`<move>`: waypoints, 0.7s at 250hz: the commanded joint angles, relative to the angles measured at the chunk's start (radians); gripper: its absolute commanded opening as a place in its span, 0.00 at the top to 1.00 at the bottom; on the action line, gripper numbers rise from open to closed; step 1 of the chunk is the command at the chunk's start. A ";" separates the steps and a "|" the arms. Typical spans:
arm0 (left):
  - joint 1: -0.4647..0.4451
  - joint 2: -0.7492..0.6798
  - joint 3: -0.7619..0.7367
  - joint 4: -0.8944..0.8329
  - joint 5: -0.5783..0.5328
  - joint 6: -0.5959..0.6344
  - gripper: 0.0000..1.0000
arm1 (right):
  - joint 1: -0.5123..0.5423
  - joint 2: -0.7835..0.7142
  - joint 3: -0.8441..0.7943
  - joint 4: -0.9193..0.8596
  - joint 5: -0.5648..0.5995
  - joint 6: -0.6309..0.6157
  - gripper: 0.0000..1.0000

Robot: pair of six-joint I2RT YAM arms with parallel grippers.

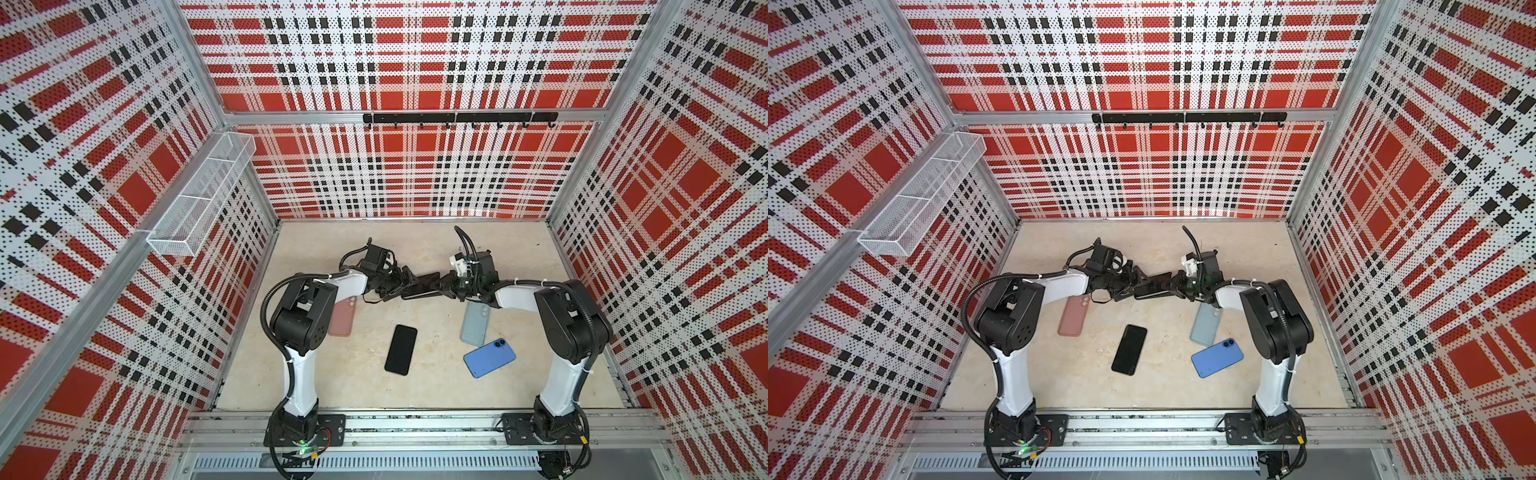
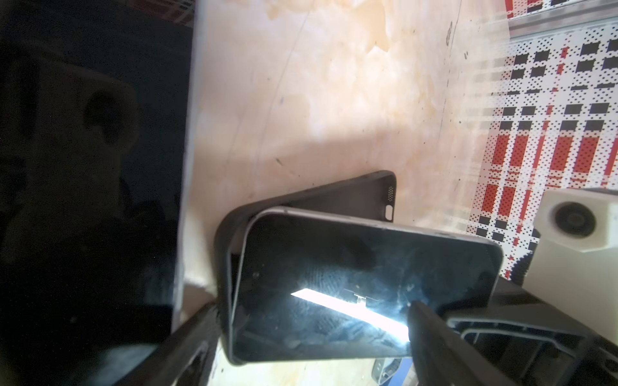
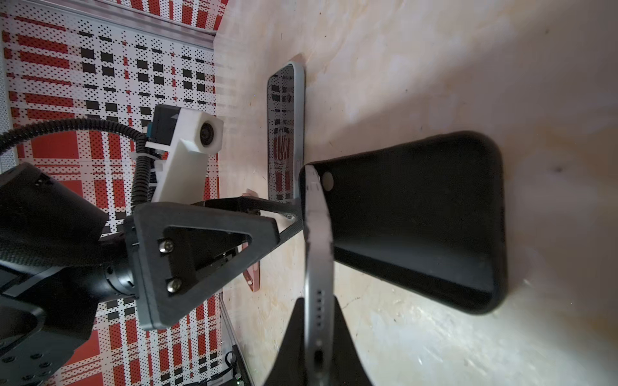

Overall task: Put the phone into the phone case
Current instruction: 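Push the phone into the case with the right while the left holds it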

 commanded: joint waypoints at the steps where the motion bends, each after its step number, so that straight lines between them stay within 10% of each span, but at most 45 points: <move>1: -0.023 0.048 0.027 0.050 -0.019 0.021 0.11 | 0.006 0.063 -0.002 -0.153 -0.009 -0.037 1.00; 175: -0.044 0.077 0.093 0.050 0.012 0.045 0.07 | -0.058 0.056 0.009 -0.230 -0.099 -0.082 1.00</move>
